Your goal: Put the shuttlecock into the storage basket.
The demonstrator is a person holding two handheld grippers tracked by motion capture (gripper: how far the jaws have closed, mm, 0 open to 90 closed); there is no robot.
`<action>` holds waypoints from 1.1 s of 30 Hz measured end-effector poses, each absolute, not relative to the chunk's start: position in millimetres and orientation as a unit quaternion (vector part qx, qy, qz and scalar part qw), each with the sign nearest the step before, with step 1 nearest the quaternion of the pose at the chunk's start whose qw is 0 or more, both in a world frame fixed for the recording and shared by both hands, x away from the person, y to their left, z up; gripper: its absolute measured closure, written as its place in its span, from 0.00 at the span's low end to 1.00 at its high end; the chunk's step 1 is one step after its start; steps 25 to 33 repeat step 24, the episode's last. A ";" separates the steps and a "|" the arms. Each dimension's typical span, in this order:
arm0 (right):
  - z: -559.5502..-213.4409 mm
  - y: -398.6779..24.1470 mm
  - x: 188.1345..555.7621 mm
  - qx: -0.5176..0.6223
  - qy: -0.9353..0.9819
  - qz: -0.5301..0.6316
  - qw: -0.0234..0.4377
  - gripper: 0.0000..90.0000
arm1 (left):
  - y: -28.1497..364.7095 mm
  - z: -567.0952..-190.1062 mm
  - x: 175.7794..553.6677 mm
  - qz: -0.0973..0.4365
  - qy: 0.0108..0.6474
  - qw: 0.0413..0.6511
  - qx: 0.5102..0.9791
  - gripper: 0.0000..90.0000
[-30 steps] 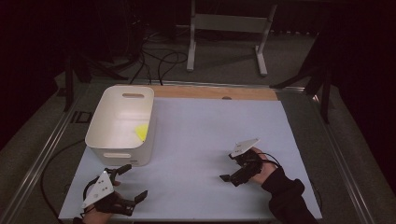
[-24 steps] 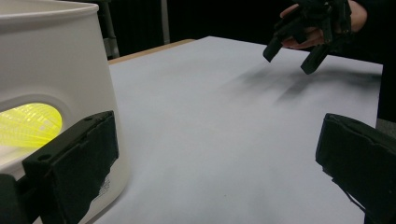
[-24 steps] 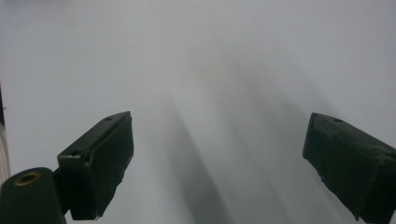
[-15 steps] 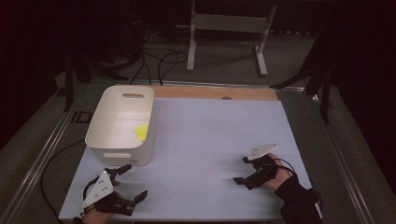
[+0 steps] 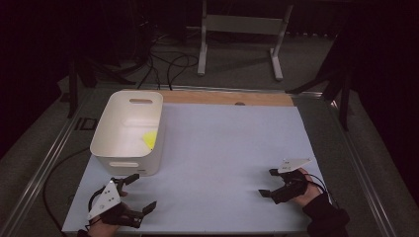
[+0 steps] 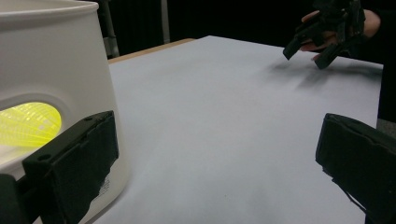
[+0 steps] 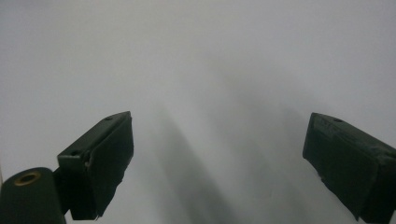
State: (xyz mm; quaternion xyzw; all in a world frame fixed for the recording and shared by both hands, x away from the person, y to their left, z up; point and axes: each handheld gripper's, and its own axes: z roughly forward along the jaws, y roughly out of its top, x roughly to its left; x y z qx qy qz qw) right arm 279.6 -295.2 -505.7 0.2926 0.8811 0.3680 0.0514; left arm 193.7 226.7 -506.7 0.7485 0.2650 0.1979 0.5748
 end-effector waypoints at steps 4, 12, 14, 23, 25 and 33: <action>-508.2 -296.8 279.1 0.295 0.880 0.368 0.051 0.09 | 226.9 -506.9 193.9 0.198 0.265 0.574 0.749 0.00; -510.4 -296.3 280.9 0.293 0.878 0.374 0.054 0.09 | 226.9 -507.1 193.7 0.197 0.265 0.574 0.749 0.00; -511.9 -295.1 281.0 0.294 0.878 0.374 0.051 0.09 | 226.8 -507.1 193.8 0.197 0.264 0.574 0.749 0.00; -513.7 -290.3 281.0 0.287 0.883 0.367 0.048 0.09 | 226.6 -507.2 193.5 0.197 0.264 0.574 0.750 0.00; -513.9 -290.1 280.9 0.287 0.884 0.366 0.049 0.09 | 226.7 -507.3 193.6 0.197 0.264 0.574 0.750 0.00; -513.9 -290.1 280.9 0.287 0.884 0.366 0.049 0.09 | 226.7 -507.3 193.6 0.197 0.264 0.574 0.750 0.00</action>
